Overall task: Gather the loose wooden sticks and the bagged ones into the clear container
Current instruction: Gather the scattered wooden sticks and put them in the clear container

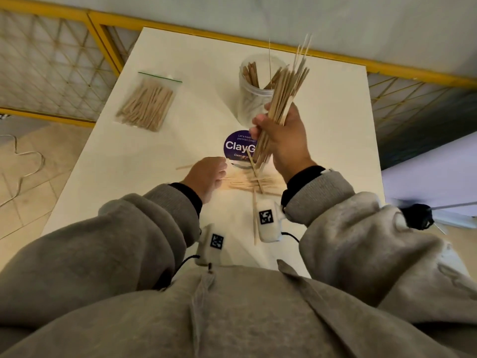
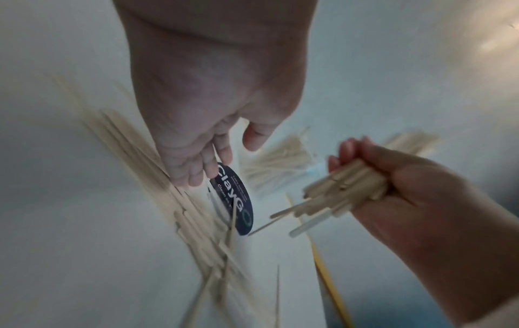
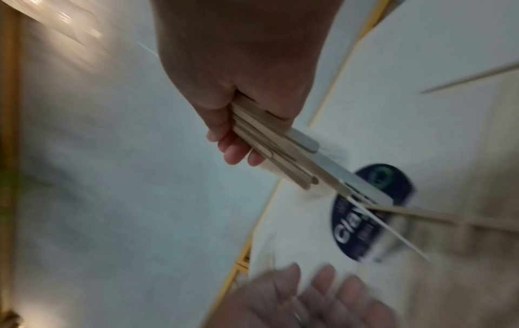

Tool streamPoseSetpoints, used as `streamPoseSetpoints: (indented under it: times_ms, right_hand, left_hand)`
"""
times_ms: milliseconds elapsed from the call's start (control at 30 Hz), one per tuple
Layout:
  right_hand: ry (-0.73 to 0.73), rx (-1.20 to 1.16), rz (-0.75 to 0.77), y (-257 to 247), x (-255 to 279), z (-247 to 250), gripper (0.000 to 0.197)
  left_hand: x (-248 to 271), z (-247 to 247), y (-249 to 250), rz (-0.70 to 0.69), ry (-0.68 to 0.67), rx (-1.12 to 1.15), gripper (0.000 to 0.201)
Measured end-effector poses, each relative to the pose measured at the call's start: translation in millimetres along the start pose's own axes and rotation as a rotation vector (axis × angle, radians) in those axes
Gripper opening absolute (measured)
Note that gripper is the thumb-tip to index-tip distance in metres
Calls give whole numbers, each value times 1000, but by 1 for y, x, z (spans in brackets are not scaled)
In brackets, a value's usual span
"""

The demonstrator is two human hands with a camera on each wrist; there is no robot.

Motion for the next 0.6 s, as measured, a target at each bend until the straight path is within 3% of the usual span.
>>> streamPoseSetpoints:
  times_ms: [100, 167, 267, 367, 500, 600]
  right_hand:
    - [-30, -123, 106, -42, -10, -13, 20]
    - [-48, -170, 147, -55, -10, -23, 22]
    - [-98, -62, 147, -45, 0, -38, 27]
    - [-83, 25, 42, -14, 12, -39, 26]
    - [-43, -6, -45, 4, 18, -35, 16]
    - [-71, -44, -45, -2, 15, -37, 12]
  left_hand:
    - [-3, -2, -12, 215, 6, 295, 49]
    - [4, -21, -8, 269, -64, 444, 58]
    - [16, -48, 9, 269, -150, 608, 53]
    - [19, -60, 22, 242, -198, 578, 34]
    - [19, -55, 12, 282, -177, 509, 25]
    - [19, -46, 0, 333, -124, 486, 34]
Point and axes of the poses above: each hand's wrist, its own x-axis away from the middle knuckle, its own z-axis out of the back of the hand, y = z × x, the point moved 10 cm from there along -x, towards the middle knuckle, and after that the axes turned 6 degrees about z, right-handed, at the moved point
